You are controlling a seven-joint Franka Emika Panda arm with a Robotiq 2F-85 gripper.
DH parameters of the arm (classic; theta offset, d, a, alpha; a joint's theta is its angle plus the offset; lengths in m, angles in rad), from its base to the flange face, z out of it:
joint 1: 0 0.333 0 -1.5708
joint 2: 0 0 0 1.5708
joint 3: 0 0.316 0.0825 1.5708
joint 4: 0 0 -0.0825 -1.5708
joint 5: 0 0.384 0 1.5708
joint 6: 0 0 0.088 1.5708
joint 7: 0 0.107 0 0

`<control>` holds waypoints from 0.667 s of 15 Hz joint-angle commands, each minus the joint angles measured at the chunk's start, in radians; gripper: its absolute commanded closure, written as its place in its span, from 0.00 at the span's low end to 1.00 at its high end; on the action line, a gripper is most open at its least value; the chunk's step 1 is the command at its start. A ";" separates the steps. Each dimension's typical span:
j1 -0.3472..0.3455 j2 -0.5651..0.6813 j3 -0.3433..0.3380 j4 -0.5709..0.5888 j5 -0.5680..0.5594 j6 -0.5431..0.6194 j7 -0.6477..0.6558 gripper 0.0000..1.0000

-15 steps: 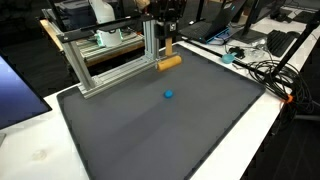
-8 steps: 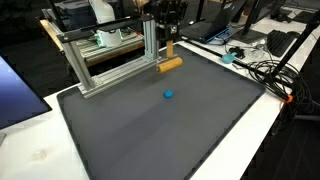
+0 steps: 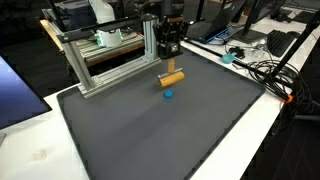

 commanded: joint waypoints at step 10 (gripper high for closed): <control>0.082 0.141 -0.094 0.103 -0.093 0.013 0.140 0.77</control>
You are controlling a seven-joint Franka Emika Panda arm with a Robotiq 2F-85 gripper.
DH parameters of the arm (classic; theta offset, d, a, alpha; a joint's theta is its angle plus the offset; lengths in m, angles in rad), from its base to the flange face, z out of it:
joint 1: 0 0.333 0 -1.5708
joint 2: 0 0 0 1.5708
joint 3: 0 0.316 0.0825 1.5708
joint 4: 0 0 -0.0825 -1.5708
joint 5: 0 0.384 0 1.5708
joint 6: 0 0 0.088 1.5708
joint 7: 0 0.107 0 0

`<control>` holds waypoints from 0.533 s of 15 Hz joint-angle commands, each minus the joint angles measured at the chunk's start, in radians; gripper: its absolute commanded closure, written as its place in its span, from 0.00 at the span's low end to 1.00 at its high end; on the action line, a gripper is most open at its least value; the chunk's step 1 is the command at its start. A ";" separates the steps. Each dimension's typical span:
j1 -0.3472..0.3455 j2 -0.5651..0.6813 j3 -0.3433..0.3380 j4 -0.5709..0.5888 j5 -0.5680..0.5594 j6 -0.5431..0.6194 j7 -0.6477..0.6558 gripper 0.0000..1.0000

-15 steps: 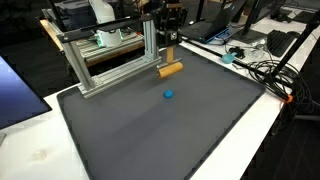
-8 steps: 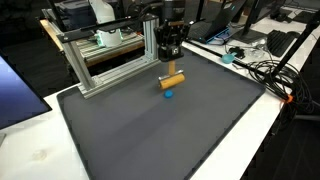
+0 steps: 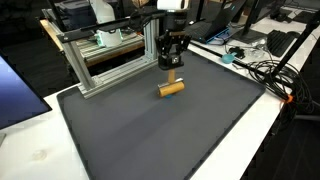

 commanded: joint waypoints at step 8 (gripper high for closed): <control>0.062 0.054 -0.044 0.062 -0.061 -0.094 0.054 0.77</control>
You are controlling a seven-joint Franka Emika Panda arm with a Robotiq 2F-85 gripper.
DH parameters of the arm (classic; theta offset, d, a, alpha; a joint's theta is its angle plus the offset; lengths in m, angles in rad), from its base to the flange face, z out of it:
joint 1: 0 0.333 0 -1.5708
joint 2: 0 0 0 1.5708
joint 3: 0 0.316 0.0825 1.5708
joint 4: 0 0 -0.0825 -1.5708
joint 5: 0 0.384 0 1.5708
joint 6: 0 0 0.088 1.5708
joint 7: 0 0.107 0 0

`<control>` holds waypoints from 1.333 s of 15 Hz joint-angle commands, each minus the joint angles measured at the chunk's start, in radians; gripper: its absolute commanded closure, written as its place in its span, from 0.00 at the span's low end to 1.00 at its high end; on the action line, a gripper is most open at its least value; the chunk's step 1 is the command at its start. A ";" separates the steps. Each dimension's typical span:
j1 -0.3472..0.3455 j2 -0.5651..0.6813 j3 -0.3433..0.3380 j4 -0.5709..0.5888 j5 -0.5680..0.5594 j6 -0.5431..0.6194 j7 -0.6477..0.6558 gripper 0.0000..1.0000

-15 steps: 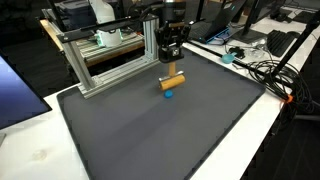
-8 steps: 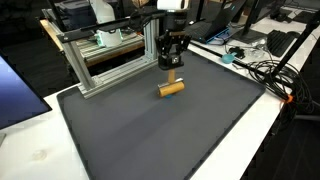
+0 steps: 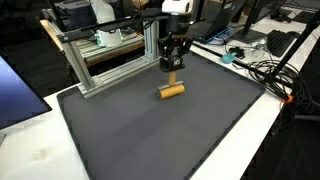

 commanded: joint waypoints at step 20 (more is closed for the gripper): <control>0.018 0.042 -0.001 0.019 0.012 -0.117 0.001 0.77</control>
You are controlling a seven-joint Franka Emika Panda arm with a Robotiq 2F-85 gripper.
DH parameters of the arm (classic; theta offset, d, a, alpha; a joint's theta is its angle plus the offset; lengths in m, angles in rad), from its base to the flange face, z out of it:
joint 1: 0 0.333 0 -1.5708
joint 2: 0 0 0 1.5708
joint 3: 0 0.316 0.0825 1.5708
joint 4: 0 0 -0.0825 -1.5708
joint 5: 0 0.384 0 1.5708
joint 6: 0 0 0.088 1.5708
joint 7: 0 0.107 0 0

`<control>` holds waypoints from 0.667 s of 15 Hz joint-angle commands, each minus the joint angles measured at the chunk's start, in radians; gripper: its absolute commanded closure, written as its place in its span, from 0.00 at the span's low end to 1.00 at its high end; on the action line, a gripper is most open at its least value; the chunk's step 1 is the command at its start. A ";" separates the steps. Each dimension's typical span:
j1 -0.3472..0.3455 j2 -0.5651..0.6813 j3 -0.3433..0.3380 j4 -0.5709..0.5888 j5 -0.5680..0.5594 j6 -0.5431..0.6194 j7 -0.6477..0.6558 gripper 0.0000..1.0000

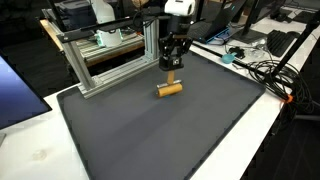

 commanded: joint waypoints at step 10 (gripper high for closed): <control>-0.017 0.047 0.017 -0.007 0.071 -0.064 -0.060 0.77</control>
